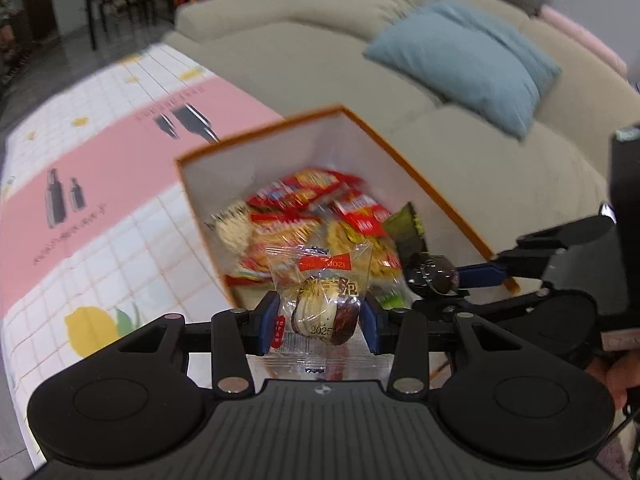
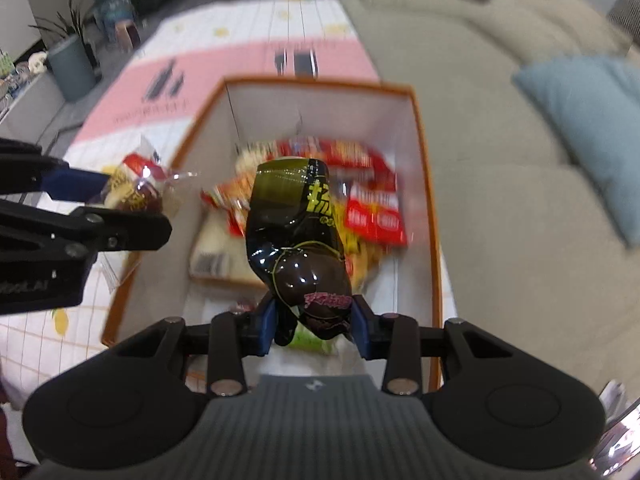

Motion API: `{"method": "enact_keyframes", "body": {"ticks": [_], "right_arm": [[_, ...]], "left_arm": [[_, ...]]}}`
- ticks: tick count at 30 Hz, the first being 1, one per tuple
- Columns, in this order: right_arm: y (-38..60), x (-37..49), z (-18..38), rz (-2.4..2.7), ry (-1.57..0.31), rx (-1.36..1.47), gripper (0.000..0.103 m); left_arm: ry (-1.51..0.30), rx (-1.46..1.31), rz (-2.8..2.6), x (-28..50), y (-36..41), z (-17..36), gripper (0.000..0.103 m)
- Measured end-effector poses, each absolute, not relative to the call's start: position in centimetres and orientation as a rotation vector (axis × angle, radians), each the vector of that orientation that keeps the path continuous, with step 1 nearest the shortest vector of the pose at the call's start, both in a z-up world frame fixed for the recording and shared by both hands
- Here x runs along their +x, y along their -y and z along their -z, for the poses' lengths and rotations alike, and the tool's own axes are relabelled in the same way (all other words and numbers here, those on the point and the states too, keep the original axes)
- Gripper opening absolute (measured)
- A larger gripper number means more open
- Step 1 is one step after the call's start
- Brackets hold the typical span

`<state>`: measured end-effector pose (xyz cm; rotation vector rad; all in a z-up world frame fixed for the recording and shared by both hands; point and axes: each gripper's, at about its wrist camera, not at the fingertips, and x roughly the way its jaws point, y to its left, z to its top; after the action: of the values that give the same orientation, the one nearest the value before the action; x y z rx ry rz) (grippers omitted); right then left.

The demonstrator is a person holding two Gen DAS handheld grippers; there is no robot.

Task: Organize snacks
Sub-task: 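Lift both snacks and carry them over the orange box, then lower both snacks into the box and open both tools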

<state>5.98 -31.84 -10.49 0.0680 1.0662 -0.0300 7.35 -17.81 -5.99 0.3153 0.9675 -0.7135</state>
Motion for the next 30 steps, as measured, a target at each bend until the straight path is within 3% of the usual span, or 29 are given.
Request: {"method": "enact_keyframes", "body": {"ticks": [11,17,22,30], "right_arm": [[32.7,7.7,14.5,-0.018,-1.257,0.085,0.039],[32.9,7.9,14.7,-0.016,-1.271,0.089,0.040],[32.7,7.8,14.7,-0.020,-1.285,0.074,0.048],[32.5,7.1,14.0,0.007,-1.277,0.030,0.049]], "left_arm": [[-1.162,0.379,0.744,9.0,20.3,9.2,0.047],[-1.198,0.414,0.726,9.3,21.4,10.1,0.048],[-1.204,0.409,0.728,9.2,21.1,10.3,0.048],[-1.203,0.371,0.746,8.9,20.2,9.9,0.049]]}}
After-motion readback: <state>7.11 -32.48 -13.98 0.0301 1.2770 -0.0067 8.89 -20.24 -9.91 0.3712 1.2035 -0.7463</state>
